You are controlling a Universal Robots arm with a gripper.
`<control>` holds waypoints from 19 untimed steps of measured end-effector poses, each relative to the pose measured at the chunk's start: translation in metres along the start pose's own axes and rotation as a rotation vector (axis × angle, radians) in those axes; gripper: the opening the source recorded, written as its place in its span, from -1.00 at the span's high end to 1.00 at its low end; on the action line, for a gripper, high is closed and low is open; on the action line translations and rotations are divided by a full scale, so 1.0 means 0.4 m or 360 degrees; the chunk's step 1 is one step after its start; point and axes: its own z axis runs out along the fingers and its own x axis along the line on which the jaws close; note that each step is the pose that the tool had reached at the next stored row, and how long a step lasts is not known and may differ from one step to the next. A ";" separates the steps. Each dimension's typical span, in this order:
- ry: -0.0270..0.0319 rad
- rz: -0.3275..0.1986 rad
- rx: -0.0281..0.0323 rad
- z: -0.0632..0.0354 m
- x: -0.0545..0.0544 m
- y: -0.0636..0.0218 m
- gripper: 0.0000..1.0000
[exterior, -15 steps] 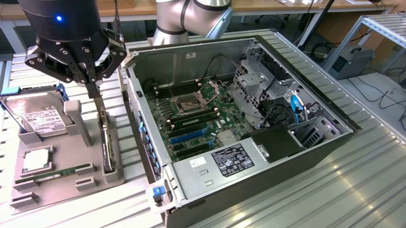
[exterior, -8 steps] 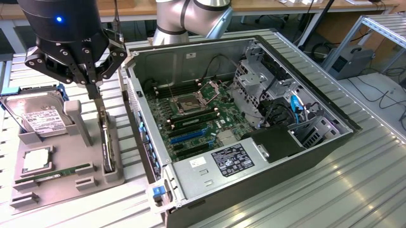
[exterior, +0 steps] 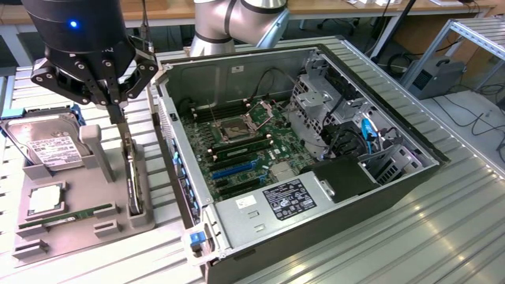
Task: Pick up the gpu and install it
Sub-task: 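Pick up the gpu and move the gpu toward the slot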
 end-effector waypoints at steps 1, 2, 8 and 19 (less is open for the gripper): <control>0.00000 0.0000 0.00000 0.000 0.000 0.000 0.79; 0.00000 0.0000 0.00000 0.000 0.000 0.000 0.79; 0.00000 0.0000 0.00000 0.000 0.000 0.000 0.76; 0.00000 0.0000 0.00000 0.000 0.000 0.000 0.15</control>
